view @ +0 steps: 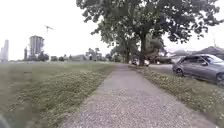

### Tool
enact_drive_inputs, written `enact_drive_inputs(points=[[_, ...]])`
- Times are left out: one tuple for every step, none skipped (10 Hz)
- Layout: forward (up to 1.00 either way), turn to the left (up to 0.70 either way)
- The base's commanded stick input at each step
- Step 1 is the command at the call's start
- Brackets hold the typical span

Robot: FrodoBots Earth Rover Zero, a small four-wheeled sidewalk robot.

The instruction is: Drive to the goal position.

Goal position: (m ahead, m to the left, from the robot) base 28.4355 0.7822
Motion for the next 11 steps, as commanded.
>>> enact_drive_inputs(points=[[0.70, 0.00], [0.70, 0.00], [0.70, 0.00], [0.70, 0.00], [0.70, 0.00], [0.70, 0.00], [0.70, 0.00], [0.70, 0.00], [0.70, 0.00], [0.70, 0.00], [0.70, 0.00]])
